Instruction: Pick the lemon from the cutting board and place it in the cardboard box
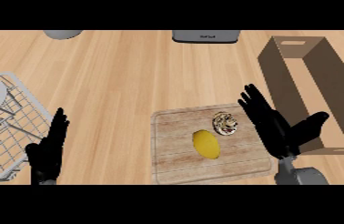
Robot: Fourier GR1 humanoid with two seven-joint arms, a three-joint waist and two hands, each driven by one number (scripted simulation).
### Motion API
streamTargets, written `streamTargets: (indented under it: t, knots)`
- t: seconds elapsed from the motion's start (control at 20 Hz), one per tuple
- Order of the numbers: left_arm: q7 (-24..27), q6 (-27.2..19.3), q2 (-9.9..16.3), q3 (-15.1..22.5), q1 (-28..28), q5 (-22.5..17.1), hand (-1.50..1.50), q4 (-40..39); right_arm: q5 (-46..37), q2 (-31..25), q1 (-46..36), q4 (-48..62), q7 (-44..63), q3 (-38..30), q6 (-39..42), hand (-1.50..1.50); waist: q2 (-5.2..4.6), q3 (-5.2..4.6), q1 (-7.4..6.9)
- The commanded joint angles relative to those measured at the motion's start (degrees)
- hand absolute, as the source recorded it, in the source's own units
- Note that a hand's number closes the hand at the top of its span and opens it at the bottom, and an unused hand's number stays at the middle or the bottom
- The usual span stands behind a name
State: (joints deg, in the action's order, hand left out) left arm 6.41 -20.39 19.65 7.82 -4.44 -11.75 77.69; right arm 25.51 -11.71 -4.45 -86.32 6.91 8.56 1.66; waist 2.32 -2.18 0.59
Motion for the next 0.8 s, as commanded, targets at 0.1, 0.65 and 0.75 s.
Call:
streamTargets:
  t: [0.1,0.65,0.75]
  knots:
    - [2.32,5.39,4.72,3.17,6.13,3.43,0.0,5.71,-2.13,-6.6,-10.54,-9.46,-2.25,-2.07,4.83,-1.5,-1.58,2.16,0.42]
    - [-0.1,17.45,8.97,7.68,16.95,3.82,0.0,10.53,-21.39,-25.1,-20.99,-6.73,-25.42,-2.59,22.47,-1.5,-2.69,2.31,-1.32]
    - [0.51,17.65,8.78,7.04,18.48,4.24,0.0,8.83,-25.88,-26.32,-20.05,-9.41,-30.38,-1.4,22.54,-1.5,-2.57,2.26,-0.52]
